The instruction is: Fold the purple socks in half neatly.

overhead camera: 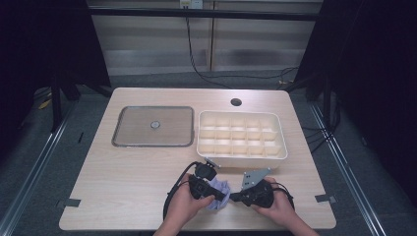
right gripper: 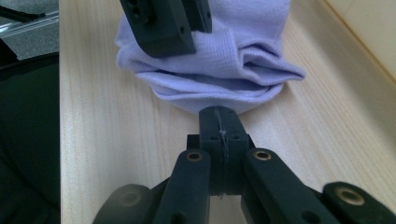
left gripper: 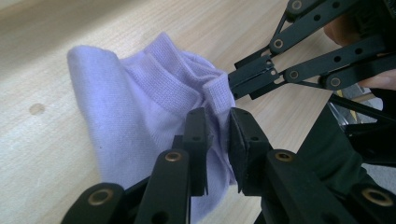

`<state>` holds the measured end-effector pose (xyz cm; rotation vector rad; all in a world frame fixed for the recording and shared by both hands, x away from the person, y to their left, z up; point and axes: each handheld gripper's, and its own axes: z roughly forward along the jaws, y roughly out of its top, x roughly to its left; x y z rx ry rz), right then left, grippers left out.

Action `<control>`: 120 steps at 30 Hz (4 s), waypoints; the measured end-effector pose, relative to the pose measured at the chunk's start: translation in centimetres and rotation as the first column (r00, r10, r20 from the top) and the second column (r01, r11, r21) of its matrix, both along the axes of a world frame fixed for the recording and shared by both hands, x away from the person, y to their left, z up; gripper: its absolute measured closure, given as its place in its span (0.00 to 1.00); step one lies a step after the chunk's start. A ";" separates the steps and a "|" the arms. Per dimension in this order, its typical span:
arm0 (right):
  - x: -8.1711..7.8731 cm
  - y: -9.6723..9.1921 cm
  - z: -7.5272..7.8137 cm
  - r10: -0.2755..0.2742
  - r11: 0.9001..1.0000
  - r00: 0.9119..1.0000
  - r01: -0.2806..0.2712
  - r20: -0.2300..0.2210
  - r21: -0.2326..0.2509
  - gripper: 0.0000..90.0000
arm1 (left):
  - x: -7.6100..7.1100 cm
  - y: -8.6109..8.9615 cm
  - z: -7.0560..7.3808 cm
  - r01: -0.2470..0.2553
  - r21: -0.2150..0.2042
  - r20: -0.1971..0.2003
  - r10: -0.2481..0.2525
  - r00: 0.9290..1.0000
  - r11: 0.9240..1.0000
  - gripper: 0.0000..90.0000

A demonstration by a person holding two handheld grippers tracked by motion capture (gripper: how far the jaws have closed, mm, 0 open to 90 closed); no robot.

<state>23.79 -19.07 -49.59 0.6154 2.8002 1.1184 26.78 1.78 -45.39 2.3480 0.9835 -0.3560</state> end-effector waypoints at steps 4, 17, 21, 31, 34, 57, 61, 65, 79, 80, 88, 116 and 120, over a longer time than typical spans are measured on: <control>0.1 0.0 0.0 0.005 1.000 1.000 -0.005 0.004 0.000 1.00 | 0.1 0.1 0.3 0.001 -0.002 0.007 -0.001 1.000 1.000 0.85; 0.0 0.0 0.0 0.005 1.000 1.000 -0.005 0.004 -0.001 1.00 | 0.3 0.5 1.0 -0.011 -0.021 0.021 0.011 1.000 1.000 0.82; 0.0 0.0 0.0 0.004 1.000 1.000 -0.004 0.002 0.000 1.00 | 0.5 0.9 1.6 -0.015 -0.011 0.037 0.016 0.999 1.000 0.84; 0.0 0.0 0.0 0.005 1.000 1.000 -0.005 0.003 -0.002 1.00 | 1.4 1.0 -0.3 -0.064 0.069 0.069 0.059 0.996 0.996 0.97; 0.0 0.0 0.0 0.004 1.000 1.000 -0.004 0.005 -0.005 1.00 | 1.2 0.6 -0.9 -0.050 0.085 0.073 0.044 0.996 0.995 0.97; 0.0 -0.1 0.0 0.009 1.000 1.000 -0.009 0.007 -0.006 1.00 | 0.6 -0.3 -0.3 -0.027 0.090 0.145 0.014 0.989 0.996 0.90; -0.1 -0.1 0.0 0.009 1.000 1.000 -0.009 0.009 -0.006 1.00 | 1.2 -0.3 -1.0 -0.042 0.108 0.140 0.027 0.990 0.993 0.91; 0.0 -0.1 0.0 0.010 1.000 1.000 -0.010 0.008 -0.006 1.00 | 1.0 -0.6 -1.7 -0.035 0.113 0.137 0.020 0.990 0.993 0.91; 0.0 -0.2 0.0 0.007 1.000 1.000 -0.007 0.010 -0.002 1.00 | 0.6 -0.6 -0.8 0.001 0.096 0.144 -0.014 0.989 0.995 0.77; 0.0 -0.2 0.0 0.007 1.000 1.000 -0.007 0.011 -0.002 1.00 | 0.7 -0.6 -0.7 0.001 0.096 0.146 -0.015 0.989 0.995 0.77; 0.0 -0.2 0.0 0.007 1.000 1.000 -0.007 0.011 -0.002 1.00 | 1.0 0.1 0.1 -0.020 0.090 0.159 0.006 0.987 0.996 0.71; -0.1 -0.1 0.0 0.007 1.000 1.000 -0.007 0.010 -0.005 1.00 | 1.8 3.3 -0.1 -0.119 0.070 0.084 0.113 0.990 0.990 0.66; -0.1 -0.1 0.0 0.007 1.000 1.000 -0.007 0.011 -0.006 1.00 | 1.7 3.5 -0.2 -0.122 0.064 0.069 0.118 0.991 0.990 0.67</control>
